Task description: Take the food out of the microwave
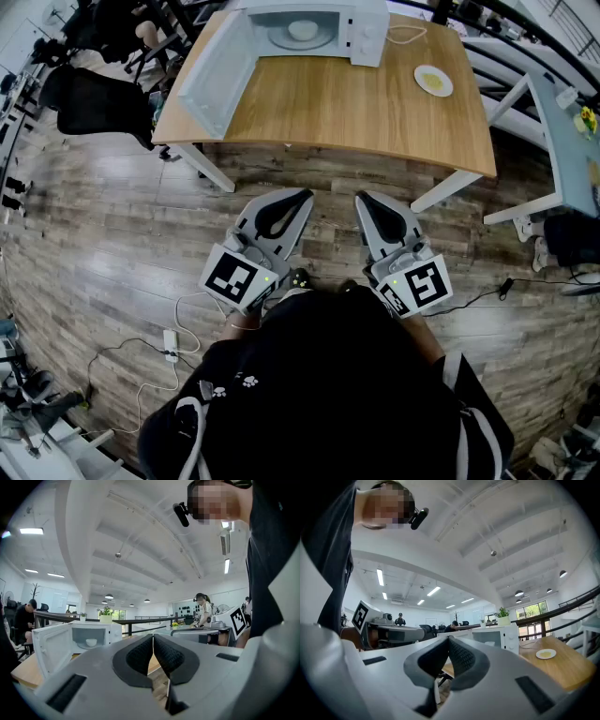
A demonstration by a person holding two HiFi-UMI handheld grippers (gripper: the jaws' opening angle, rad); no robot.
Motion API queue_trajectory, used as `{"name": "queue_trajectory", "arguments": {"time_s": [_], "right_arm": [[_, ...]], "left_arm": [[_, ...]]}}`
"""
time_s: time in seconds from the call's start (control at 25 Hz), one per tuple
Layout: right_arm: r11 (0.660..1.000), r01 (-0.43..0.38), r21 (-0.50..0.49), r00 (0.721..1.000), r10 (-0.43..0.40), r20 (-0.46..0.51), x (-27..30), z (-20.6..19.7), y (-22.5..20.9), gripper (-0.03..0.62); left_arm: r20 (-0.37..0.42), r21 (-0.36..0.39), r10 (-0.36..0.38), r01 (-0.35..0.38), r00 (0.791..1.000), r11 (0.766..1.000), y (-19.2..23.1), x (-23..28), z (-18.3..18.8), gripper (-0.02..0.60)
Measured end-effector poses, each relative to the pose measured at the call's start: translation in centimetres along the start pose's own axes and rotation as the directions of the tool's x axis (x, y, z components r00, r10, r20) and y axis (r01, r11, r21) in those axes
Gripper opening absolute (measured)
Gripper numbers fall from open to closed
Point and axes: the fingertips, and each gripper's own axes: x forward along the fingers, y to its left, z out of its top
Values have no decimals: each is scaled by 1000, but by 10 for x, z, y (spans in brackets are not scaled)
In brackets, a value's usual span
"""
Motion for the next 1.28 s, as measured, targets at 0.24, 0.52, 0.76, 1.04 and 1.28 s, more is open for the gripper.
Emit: {"name": "queue_trajectory", "arguments": {"time_s": [0.24,0.52,0.76,1.04,1.28], "right_arm": [[1000,-1,2,1000,1,-8,-7,-1,1,0],[1000,8,15,1000,-8,-3,-9,-2,-1,0],[1000,20,12,1000,-20,8,-17,-1,-12,2],[1000,15,22,1000,-16,20,-38,0,-35,2],[999,-6,34,1000,6,13,-59,-1,-56,2]], "left_arm": [[3,-5,-2,2,1000,1000,-6,-1,0,17],[-1,-9,-8,8,1000,1000,-8,0,-1,18],[5,-14,2,-2,1000,1000,-12,6,-1,18],[11,24,-1,1,1000,1000,-25,25,-6,18],[10,15,20,-20,1000,1000,-42,45,-8,20]]}}
